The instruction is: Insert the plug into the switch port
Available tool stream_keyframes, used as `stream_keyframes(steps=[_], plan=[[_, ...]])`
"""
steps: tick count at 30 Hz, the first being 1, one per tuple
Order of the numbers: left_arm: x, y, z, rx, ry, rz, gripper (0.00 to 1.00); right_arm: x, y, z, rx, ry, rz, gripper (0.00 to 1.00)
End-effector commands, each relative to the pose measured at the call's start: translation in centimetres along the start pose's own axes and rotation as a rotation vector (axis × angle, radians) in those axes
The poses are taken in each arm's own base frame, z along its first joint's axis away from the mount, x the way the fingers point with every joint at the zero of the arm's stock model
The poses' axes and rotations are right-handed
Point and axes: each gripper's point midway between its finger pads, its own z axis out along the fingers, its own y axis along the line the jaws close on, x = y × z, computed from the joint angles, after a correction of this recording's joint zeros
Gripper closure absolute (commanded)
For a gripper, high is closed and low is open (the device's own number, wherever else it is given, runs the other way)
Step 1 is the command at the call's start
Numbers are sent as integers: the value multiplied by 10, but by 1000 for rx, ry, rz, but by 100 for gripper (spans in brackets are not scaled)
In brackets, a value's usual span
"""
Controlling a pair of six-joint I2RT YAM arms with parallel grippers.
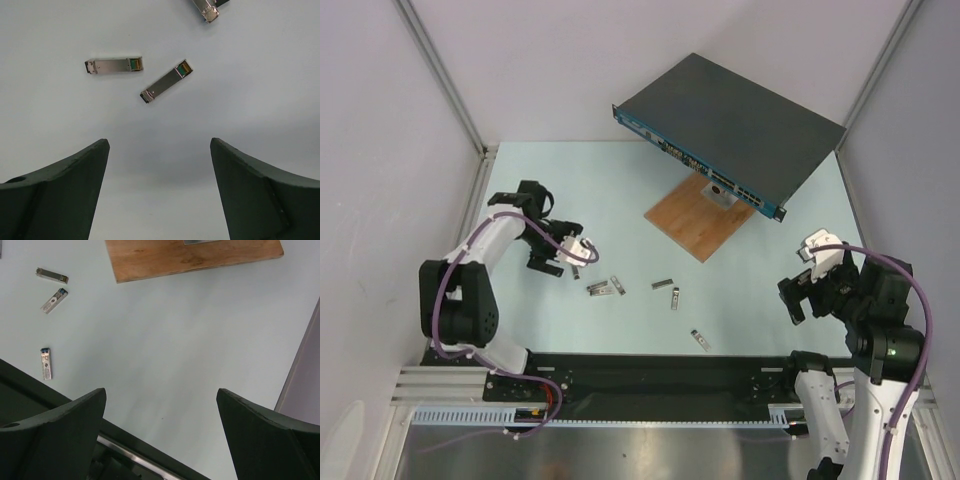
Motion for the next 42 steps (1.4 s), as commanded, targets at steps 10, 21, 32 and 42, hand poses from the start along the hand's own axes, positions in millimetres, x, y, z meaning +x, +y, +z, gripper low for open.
stream_keyframes(steps=[10, 21, 32, 42], plan=[[-5, 8, 47, 137, -38, 212, 27, -23, -8, 3, -18, -34, 26, 0], [22, 5, 77, 228, 76, 302, 37, -33, -8, -4, -22, -48, 27, 0], [17, -16, 76, 251, 70, 295, 71, -50, -5, -12, -40, -97, 20, 0], [8, -45, 84, 248, 54, 289, 49, -50, -4, -12, -49, -98, 20, 0]])
